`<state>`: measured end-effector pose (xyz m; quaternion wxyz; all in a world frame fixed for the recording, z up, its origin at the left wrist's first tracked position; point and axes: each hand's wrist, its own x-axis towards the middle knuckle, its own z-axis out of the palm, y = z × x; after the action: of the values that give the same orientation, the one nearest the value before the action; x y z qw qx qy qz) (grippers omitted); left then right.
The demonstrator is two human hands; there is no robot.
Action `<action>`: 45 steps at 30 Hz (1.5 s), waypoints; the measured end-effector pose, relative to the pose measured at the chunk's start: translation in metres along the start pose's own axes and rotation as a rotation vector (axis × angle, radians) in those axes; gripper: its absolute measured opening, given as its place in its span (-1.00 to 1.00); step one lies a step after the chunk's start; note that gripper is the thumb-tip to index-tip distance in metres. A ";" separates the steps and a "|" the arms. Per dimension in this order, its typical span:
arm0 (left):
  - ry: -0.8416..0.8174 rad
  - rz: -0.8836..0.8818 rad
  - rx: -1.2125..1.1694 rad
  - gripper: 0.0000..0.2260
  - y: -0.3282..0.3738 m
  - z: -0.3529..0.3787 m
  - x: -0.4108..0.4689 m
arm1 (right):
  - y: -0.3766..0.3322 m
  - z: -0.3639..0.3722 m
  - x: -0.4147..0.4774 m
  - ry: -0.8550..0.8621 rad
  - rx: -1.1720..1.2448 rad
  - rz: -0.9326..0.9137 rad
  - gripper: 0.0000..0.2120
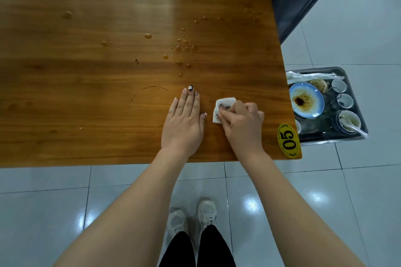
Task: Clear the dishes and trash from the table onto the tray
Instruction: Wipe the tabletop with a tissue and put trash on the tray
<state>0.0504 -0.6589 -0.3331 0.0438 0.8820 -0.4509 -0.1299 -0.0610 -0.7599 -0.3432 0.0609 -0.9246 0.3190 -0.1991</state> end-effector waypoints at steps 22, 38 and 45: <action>0.037 -0.021 -0.012 -0.51 0.001 0.001 0.000 | 0.008 -0.009 -0.019 -0.003 -0.041 0.106 -0.81; 0.046 -0.052 -0.044 -0.50 0.001 -0.001 0.001 | -0.003 0.007 0.023 -0.006 -0.034 0.074 -0.78; 0.053 -0.067 -0.043 -0.51 0.003 -0.003 0.000 | -0.007 -0.003 -0.012 -0.017 0.016 0.041 -0.74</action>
<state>0.0489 -0.6613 -0.3296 0.0702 0.8986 -0.4168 -0.1178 -0.0672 -0.7468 -0.3424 0.0752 -0.9190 0.3357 -0.1924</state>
